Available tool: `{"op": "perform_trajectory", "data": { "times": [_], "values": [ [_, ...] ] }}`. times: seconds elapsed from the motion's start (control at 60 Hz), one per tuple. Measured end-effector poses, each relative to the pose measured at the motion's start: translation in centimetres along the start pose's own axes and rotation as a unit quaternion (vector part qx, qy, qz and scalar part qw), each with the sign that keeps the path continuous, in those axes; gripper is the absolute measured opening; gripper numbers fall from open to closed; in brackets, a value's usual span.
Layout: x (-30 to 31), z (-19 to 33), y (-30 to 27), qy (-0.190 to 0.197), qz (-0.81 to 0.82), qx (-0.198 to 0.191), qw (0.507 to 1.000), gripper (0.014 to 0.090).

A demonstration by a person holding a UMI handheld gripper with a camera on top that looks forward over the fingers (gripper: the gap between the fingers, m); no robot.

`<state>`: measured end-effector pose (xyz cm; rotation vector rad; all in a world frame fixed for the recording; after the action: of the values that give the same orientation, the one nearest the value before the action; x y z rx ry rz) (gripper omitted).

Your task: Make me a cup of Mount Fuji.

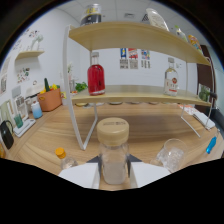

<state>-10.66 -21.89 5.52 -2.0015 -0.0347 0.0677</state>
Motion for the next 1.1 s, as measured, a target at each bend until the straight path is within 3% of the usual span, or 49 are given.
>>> {"op": "perform_trajectory", "data": {
  "times": [0.083, 0.15, 0.217, 0.233, 0.25, 0.267, 0.6, 0.85, 1.1],
  "values": [
    [-0.1, -0.4, 0.5, -0.003, 0.001, -0.003, 1.0, 0.0432],
    [-0.4, -0.7, 0.8, -0.009, 0.004, -0.014, 1.0, 0.0531],
    [-0.5, -1.2, 0.5, -0.012, 0.004, -0.015, 1.0, 0.0739],
    [-0.6, -1.4, 0.4, -0.014, 0.004, -0.016, 1.0, 0.0722],
    [-0.6, -1.6, 0.2, -0.014, 0.004, -0.017, 1.0, 0.083],
    [-0.6, -1.9, 0.0, -0.013, 0.004, -0.018, 1.0, 0.0864],
    [1.8, -11.0, -7.7, 0.001, 0.016, 0.028, 0.999, 0.0865],
    [10.3, -14.5, -10.9, 0.048, 0.003, 0.029, 0.998, 0.0869],
    [16.1, -14.0, -24.2, 0.047, 0.005, 0.11, 0.993, 0.0856]
  ]
}}
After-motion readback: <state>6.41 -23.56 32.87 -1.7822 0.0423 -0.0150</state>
